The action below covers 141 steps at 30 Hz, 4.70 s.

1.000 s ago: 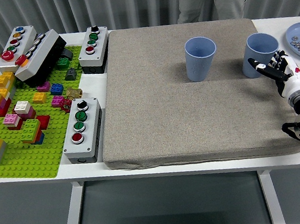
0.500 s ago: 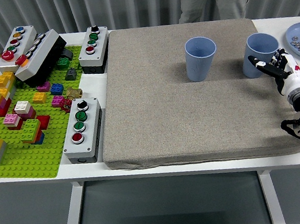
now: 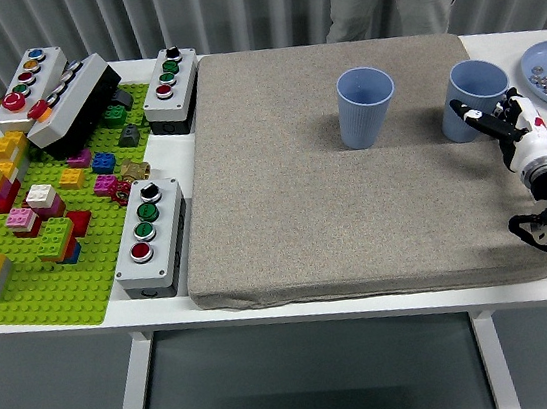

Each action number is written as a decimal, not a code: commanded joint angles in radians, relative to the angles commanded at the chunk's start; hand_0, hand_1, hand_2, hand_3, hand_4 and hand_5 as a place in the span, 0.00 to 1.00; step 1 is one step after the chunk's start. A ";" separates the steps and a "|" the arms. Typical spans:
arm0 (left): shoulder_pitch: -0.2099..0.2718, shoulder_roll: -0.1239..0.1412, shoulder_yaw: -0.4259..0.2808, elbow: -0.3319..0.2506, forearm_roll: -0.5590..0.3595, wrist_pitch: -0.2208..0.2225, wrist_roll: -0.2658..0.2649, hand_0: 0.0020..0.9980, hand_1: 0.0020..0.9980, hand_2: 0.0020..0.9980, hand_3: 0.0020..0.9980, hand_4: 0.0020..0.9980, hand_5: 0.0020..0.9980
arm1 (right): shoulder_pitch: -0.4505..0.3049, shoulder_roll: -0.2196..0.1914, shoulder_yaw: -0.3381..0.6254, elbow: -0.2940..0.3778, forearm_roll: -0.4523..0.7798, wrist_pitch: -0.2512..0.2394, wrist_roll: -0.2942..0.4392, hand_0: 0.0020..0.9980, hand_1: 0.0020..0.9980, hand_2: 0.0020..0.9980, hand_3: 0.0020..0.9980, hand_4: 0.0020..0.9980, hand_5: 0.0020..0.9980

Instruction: Pick cup pour cup place

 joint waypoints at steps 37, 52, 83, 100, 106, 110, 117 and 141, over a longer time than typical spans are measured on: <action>0.007 0.005 -0.023 0.000 0.012 0.001 0.003 0.85 0.86 0.89 0.79 0.60 1.00 | 0.015 -0.053 -0.058 0.155 -0.100 -0.088 -0.006 0.63 0.51 0.46 0.48 0.49 0.00; 0.008 0.007 -0.027 0.000 0.015 0.000 0.004 0.85 0.86 0.89 0.79 0.60 1.00 | 0.075 -0.059 -0.121 0.218 -0.371 -0.167 -0.062 0.65 0.52 0.46 0.50 0.49 0.00; 0.009 0.010 -0.026 0.000 0.017 0.000 0.005 0.85 0.86 0.89 0.79 0.60 1.00 | 0.125 -0.028 -0.210 0.192 -0.781 -0.215 -0.107 0.66 0.53 0.47 0.49 0.48 0.00; 0.002 0.011 -0.031 0.000 0.021 0.001 0.005 0.85 0.86 0.89 0.79 0.60 1.00 | 0.144 -0.022 -0.234 0.187 -0.924 -0.227 -0.131 0.66 0.53 0.46 0.49 0.48 0.00; 0.000 0.012 -0.033 0.000 0.023 0.001 0.005 0.85 0.86 0.89 0.79 0.59 1.00 | 0.148 -0.021 -0.243 0.185 -0.945 -0.230 -0.135 0.66 0.52 0.46 0.49 0.48 0.00; -0.002 0.012 -0.035 0.000 0.024 0.001 0.006 0.85 0.86 0.89 0.79 0.59 1.00 | 0.152 -0.024 -0.249 0.183 -0.960 -0.232 -0.136 0.66 0.52 0.46 0.49 0.48 0.00; -0.002 0.012 -0.039 0.000 0.027 0.001 0.007 0.85 0.86 0.89 0.79 0.59 1.00 | 0.161 -0.034 -0.270 0.187 -1.033 -0.232 -0.148 0.66 0.53 0.46 0.49 0.48 0.00; 0.002 0.014 -0.047 0.000 0.033 0.000 0.008 0.85 0.86 0.89 0.79 0.60 1.00 | 0.175 -0.056 -0.337 0.179 -1.064 -0.250 -0.148 0.67 0.53 0.46 0.48 0.48 0.00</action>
